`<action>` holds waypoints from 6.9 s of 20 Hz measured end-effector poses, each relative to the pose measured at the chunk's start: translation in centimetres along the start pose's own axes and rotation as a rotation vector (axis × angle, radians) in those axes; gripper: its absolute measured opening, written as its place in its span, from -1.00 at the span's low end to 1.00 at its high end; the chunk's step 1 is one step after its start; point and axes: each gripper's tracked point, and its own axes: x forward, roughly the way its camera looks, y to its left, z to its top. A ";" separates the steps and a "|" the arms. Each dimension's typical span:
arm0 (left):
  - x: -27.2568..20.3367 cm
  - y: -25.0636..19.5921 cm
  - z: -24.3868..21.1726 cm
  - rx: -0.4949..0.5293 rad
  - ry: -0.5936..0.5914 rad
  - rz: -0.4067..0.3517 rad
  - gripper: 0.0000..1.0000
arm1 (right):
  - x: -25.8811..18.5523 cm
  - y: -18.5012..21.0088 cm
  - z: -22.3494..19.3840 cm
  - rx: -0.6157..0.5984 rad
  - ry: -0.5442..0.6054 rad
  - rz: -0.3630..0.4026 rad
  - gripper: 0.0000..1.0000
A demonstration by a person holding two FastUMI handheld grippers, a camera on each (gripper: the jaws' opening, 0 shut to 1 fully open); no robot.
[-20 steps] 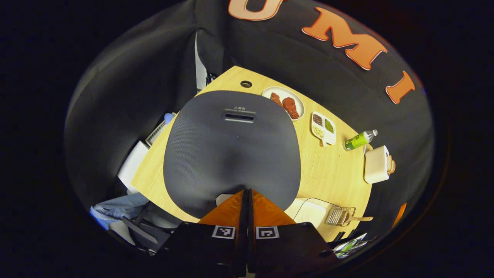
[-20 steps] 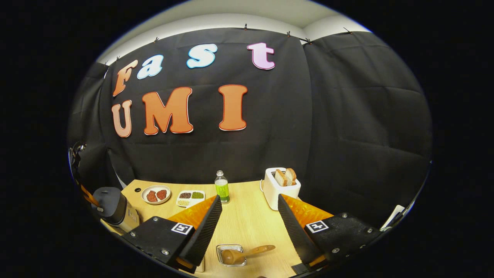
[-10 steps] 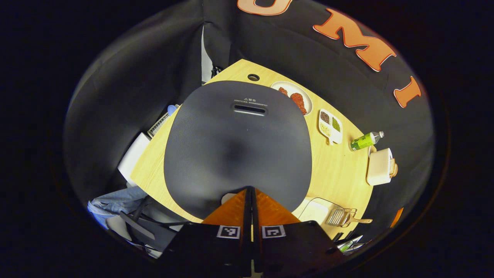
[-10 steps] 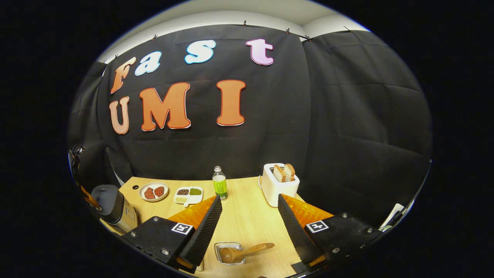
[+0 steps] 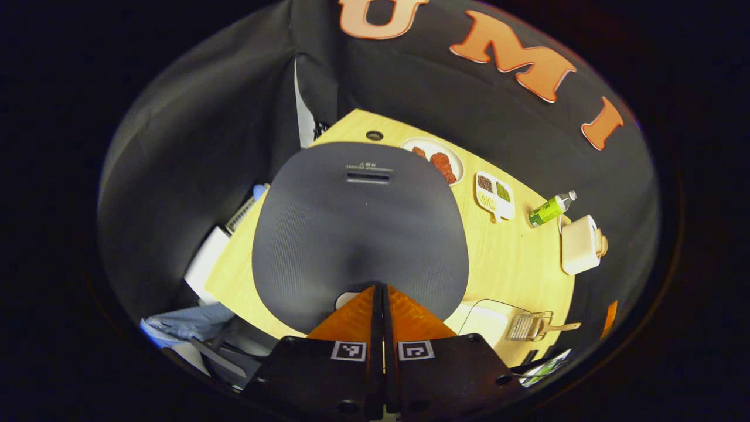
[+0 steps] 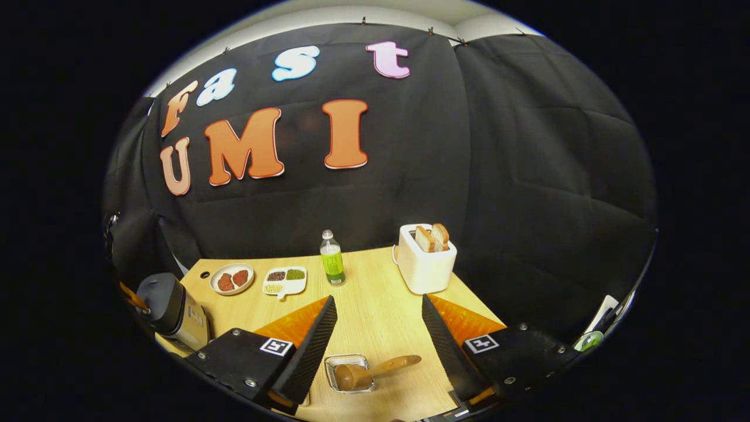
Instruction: Close the left gripper, press the button to open the rice cooker; take a wooden spoon from the chopstick holder with the right hand, scoop a spoonful of rice and pour it into the rice cooker, then put the wooden spoon back into the chopstick holder.
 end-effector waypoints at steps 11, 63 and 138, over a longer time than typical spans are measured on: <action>-10.2 -1.0 12.8 0.177 -0.579 0.154 -0.87 | 1.2 -3.1 -4.2 0.016 0.124 -0.064 0.82; -19.5 -5.2 10.8 0.293 -0.934 0.052 1.00 | 0.0 5.7 -5.9 0.357 0.219 0.112 -0.79; -11.6 1.3 13.1 0.385 -0.780 -0.016 1.00 | -1.0 24.8 -19.2 0.822 0.549 0.387 -0.89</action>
